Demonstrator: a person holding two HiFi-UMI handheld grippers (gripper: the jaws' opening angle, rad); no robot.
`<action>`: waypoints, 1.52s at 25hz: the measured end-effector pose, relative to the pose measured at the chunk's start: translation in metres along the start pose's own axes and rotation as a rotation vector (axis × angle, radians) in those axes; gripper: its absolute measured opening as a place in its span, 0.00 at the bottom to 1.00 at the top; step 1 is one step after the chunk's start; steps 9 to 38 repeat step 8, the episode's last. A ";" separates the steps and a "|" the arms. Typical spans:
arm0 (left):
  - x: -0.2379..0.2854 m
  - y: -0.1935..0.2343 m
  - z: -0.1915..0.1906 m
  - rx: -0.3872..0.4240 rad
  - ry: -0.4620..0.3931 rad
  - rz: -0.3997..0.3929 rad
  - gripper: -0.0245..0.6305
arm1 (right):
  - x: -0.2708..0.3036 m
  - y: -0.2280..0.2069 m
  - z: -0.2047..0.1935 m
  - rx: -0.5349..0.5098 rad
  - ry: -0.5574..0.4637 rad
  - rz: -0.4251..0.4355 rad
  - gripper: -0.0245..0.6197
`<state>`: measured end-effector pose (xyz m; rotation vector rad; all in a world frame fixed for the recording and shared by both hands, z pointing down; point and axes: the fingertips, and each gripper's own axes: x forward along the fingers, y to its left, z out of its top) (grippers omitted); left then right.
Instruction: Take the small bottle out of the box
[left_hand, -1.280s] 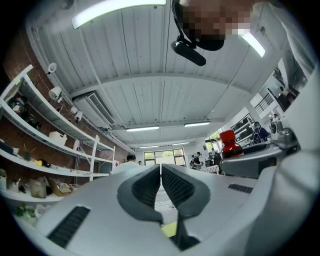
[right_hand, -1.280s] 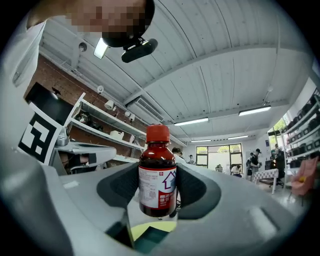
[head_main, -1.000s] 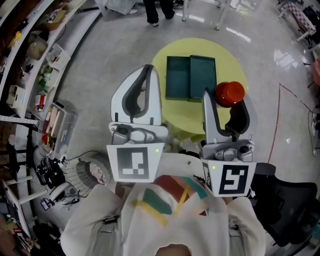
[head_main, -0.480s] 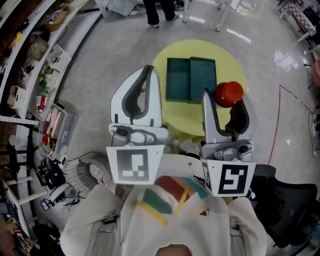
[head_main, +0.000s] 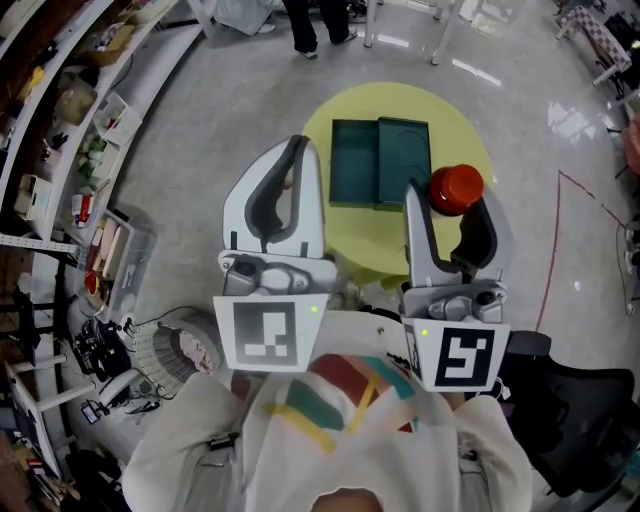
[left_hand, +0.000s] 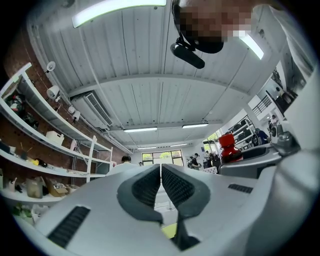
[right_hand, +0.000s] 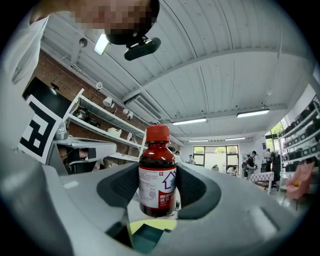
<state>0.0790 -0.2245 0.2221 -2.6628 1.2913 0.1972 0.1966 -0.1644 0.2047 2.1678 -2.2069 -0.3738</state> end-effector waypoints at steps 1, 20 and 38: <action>0.001 0.000 0.002 0.005 -0.007 0.002 0.06 | 0.000 -0.001 0.000 -0.001 -0.001 -0.001 0.37; 0.012 -0.002 0.019 -0.004 -0.032 0.015 0.06 | 0.002 -0.005 0.000 -0.001 -0.006 -0.006 0.37; 0.012 -0.002 0.019 -0.004 -0.032 0.015 0.06 | 0.002 -0.005 0.000 -0.001 -0.006 -0.006 0.37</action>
